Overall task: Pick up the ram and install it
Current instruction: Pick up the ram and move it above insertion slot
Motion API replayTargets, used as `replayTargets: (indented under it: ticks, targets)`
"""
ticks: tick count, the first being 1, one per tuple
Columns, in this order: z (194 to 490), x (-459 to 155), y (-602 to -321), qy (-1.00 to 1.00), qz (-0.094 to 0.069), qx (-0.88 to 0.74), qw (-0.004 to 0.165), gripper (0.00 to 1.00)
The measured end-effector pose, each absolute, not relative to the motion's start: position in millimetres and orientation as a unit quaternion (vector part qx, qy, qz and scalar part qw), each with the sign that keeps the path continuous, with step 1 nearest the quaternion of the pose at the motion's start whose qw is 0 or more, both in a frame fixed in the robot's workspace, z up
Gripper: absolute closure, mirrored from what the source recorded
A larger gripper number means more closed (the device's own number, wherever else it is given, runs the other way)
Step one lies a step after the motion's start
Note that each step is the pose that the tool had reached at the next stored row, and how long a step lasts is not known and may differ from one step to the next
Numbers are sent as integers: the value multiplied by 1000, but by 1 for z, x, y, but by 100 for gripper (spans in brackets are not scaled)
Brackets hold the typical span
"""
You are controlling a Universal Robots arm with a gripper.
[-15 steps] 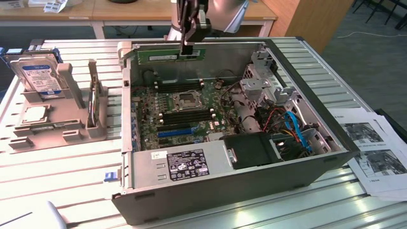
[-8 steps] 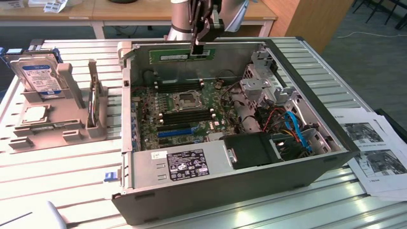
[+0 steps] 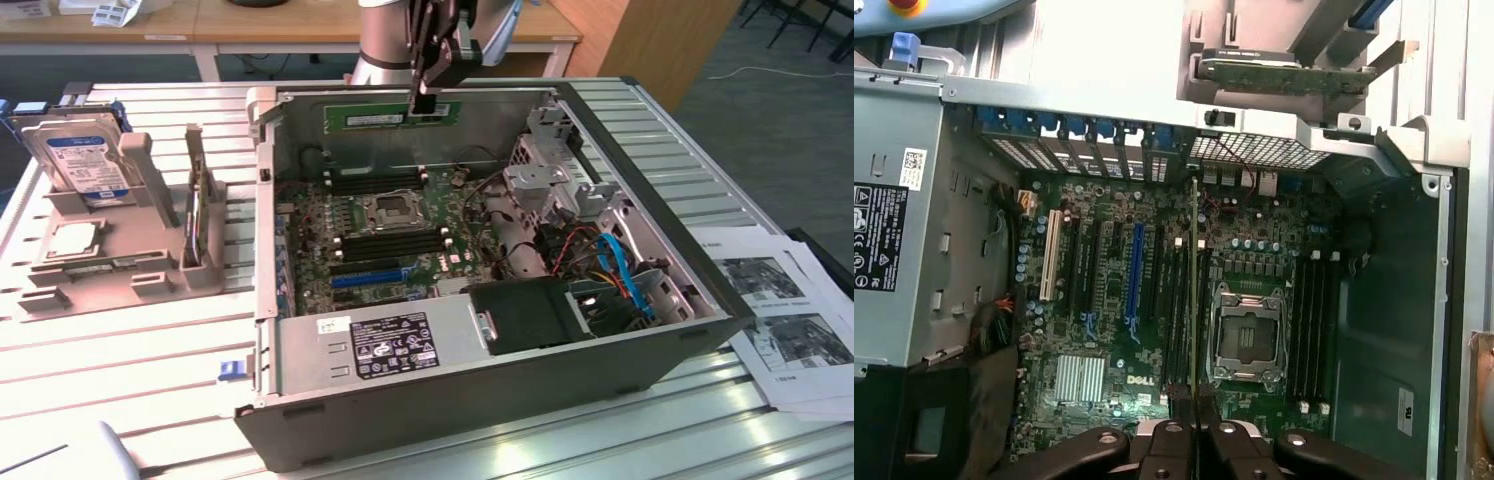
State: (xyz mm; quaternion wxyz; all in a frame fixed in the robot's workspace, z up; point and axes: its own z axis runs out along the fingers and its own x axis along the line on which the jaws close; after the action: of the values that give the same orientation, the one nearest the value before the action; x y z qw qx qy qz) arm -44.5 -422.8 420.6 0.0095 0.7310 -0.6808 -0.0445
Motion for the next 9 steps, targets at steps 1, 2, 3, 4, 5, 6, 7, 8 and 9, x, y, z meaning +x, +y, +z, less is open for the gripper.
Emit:
replayTargets:
  ticks: [1, 2, 3, 4, 5, 6, 7, 8, 9]
  targets:
    - [421, -44, -423, -681, -44, 731, 9, 88]
    - [421, -44, -423, -680, -44, 732, 9, 88]
    - [420, -44, -423, -680, -44, 732, 9, 88]
    - [420, -44, -423, -679, -43, 733, 8, 88]
    - [421, -45, -423, -679, -43, 733, 8, 88]
    - [421, -45, -423, -678, -42, 734, 7, 88]
    - [421, -45, -423, -677, -41, 735, 7, 88]
    - [421, -45, -423, -676, -41, 735, 6, 88]
    - [421, -45, -423, -676, -40, 736, 6, 88]
